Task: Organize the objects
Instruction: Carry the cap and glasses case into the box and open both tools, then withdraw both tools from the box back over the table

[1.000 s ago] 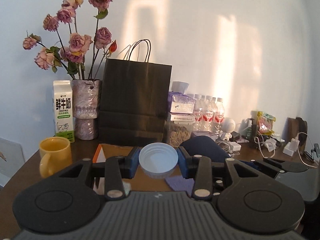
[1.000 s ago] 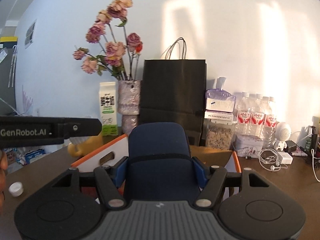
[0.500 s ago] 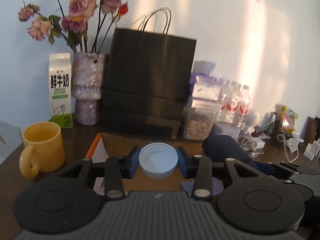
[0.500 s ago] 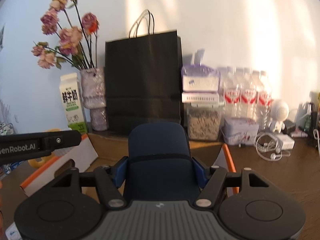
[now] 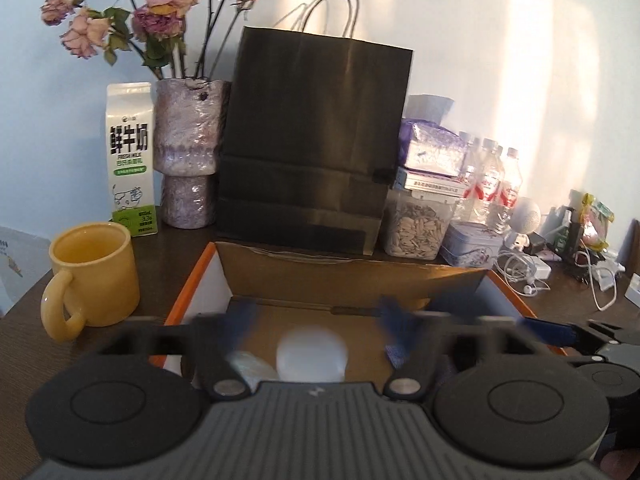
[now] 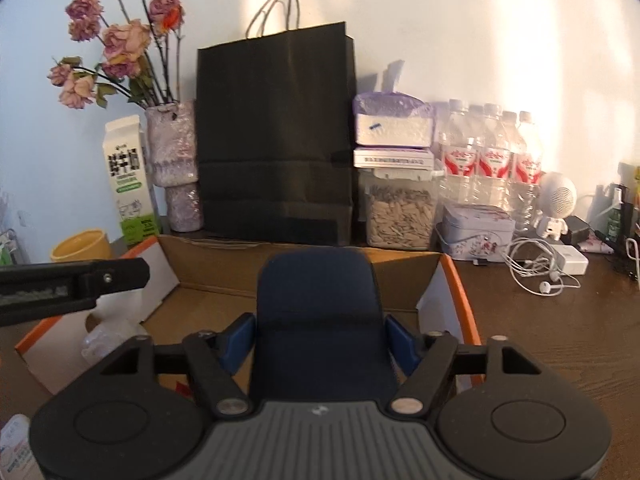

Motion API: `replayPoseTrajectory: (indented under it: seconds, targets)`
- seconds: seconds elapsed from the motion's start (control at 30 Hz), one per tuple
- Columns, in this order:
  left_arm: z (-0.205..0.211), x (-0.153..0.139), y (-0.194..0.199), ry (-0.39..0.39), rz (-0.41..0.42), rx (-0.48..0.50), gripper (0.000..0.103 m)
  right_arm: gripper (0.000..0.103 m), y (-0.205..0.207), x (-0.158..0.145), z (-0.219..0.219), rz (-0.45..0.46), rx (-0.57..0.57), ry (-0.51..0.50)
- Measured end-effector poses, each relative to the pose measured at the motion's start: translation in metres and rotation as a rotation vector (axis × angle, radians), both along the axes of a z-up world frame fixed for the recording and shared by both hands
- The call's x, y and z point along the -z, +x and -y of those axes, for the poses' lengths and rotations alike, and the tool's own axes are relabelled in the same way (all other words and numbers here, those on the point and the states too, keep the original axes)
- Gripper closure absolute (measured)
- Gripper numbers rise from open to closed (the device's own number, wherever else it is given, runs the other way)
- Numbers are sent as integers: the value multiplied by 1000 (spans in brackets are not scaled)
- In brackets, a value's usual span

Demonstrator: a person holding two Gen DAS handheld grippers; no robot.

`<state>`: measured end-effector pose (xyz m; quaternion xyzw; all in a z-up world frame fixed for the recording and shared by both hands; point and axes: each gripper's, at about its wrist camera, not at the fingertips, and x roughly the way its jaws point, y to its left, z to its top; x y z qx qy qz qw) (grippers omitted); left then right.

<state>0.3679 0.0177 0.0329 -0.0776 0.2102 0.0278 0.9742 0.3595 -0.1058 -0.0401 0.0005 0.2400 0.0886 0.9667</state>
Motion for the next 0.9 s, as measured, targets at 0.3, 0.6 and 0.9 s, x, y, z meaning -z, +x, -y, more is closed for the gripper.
replayPoseTrajectory:
  seconds: [0.3, 0.6, 0.9]
  targets:
    - [0, 0, 0, 20, 2, -33, 0, 0, 1, 1, 1, -9, 3, 0]
    - [1, -3, -3, 17, 7, -25, 0, 0, -1, -1, 1, -6, -5, -2]
    - [2, -13, -15, 12, 38, -18, 0, 0, -11, -10, -2, 27, -22, -6]
